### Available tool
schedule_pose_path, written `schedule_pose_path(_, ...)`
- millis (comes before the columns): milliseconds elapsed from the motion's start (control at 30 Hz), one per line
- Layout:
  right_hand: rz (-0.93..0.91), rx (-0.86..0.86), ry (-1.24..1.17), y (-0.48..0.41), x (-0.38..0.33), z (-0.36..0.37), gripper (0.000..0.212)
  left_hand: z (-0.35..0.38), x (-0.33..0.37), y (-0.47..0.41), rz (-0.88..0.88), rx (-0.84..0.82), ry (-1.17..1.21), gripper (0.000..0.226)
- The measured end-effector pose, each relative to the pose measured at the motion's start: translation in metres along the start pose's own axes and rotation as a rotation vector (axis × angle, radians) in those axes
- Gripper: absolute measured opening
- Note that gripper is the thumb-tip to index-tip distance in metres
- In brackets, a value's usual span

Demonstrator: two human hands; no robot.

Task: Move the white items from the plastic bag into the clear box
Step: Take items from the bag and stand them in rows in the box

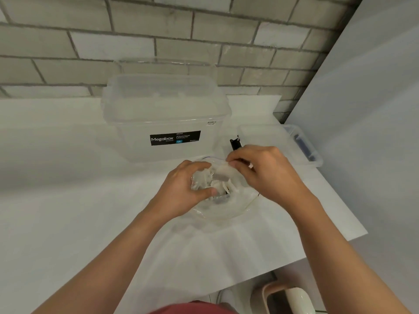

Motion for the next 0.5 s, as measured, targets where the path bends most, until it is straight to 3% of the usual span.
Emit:
schedule_pose_path(133,0.081,0.264,-0.026,-0.015,0.034,-0.042,0.010,-0.001,0.000,-0.002,-0.006,0.081,0.017,0.056)
schedule_pose_path(233,0.192,0.343,0.016,-0.028,0.070,-0.060,0.010,0.002,0.002,-0.006,-0.039,0.142,0.025,0.058)
schedule_pose_path(367,0.243,0.246,0.156,-0.043,0.116,-0.059,0.009,0.006,0.007,-0.007,-0.074,0.191,0.049,0.060)
schedule_pose_path(500,0.243,-0.010,0.235,-0.049,0.156,-0.032,0.012,0.009,0.014,-0.014,-0.108,0.221,0.038,0.059)
Point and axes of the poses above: each hand's wrist, its own y-axis away from the middle knuckle, its own z-axis out of the palm, x = y × z, the point moved 3 cm from there along -y, towards the middle knuckle, and after that the axes turned 8 degrees about x, right-handed, at the moved point
